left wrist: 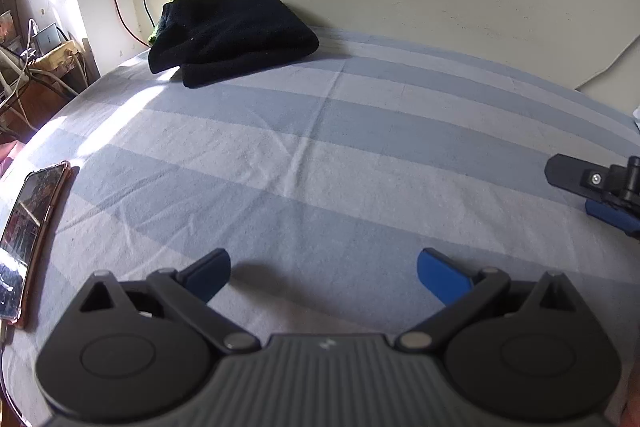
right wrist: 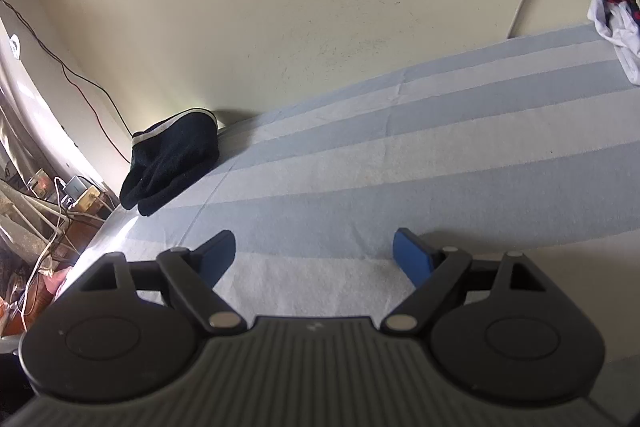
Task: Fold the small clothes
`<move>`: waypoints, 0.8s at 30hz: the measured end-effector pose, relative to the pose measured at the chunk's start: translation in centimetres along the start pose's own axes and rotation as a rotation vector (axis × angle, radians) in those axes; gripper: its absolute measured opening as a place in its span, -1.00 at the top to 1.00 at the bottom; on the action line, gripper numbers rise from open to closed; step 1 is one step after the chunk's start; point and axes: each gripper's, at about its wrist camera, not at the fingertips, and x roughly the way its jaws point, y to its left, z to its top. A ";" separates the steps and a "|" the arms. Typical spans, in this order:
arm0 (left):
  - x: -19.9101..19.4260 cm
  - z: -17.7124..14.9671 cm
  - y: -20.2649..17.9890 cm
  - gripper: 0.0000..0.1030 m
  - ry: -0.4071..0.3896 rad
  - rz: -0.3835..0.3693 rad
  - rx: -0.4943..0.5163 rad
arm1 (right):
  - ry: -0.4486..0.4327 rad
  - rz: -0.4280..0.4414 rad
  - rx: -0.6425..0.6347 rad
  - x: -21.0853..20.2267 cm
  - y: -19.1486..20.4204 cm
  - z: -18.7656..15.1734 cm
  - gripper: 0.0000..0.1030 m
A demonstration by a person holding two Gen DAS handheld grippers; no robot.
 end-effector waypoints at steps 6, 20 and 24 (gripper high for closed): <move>-0.8 -0.5 -1.7 -1.00 0.003 -0.007 0.042 | 0.003 0.006 0.002 -0.1 -0.1 0.2 -0.72; -1.1 -1.2 -2.9 -1.00 0.012 -0.018 0.074 | 0.004 0.004 -0.003 0.1 -0.1 0.2 -0.74; -1.1 -1.2 -2.8 -1.00 0.011 -0.015 0.074 | 0.003 0.004 -0.003 0.1 -0.1 0.2 -0.74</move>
